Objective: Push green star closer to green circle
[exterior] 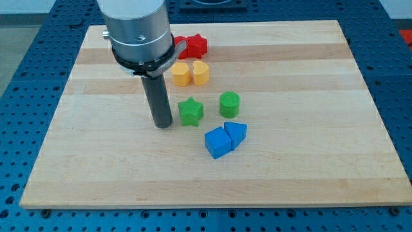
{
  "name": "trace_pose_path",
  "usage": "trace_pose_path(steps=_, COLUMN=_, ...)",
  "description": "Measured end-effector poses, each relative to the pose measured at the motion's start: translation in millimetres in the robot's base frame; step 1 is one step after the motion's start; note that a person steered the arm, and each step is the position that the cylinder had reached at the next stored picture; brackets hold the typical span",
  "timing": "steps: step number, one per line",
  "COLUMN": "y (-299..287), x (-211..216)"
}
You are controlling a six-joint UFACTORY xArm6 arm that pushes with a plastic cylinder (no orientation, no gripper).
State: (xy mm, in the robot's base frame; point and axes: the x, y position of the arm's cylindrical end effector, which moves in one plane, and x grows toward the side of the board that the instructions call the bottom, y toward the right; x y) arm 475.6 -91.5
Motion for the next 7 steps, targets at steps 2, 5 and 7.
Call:
trace_pose_path(steps=2, y=24, x=-26)
trace_pose_path(steps=5, y=43, x=-38)
trace_pose_path(steps=7, y=25, x=-5)
